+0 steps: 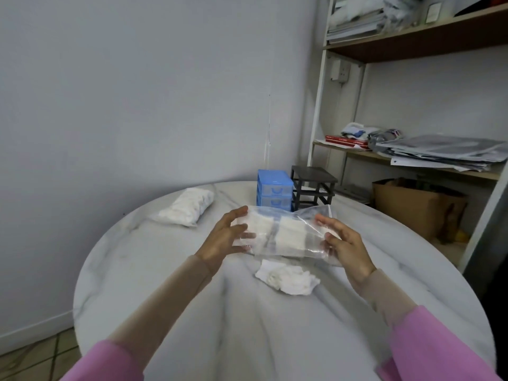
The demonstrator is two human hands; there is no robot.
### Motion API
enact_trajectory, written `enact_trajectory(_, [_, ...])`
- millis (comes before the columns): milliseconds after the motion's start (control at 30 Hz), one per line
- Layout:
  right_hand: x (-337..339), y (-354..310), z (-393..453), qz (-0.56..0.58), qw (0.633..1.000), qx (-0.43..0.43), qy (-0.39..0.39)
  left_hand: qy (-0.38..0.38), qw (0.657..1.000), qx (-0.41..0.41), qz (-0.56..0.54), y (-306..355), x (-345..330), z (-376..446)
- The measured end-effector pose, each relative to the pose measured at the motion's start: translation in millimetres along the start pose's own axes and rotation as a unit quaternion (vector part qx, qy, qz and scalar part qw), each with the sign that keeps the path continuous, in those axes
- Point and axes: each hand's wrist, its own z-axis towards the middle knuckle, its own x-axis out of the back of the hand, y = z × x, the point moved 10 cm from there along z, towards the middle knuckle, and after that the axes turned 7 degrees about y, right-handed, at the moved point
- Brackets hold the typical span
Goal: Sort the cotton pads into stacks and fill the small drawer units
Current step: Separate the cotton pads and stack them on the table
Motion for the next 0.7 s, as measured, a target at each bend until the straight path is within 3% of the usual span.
enact_trajectory(133, [13, 9, 6, -0.009, 0.999, -0.024, 0.031, -0.054, 0.997, -0.046, 0.034, 3, -6, -5])
enact_trajectory(300, [22, 10, 10, -0.018, 0.997, -0.021, 0.07, 0.002, 0.995, -0.095, 0.008, 12, 3, -2])
enact_trajectory(400, [21, 2, 10, -0.015, 0.997, 0.002, 0.074, 0.039, 0.995, -0.053, -0.073, 5, 10, 1])
enact_trajectory(500, [19, -6, 9, -0.019, 0.997, 0.031, 0.065, 0.002, 0.99, 0.042, -0.133, -9, 3, 3])
enact_trajectory(700, [22, -9, 7, -0.037, 0.997, 0.062, 0.026, -0.01, 0.997, 0.072, -0.018, -4, 4, -3])
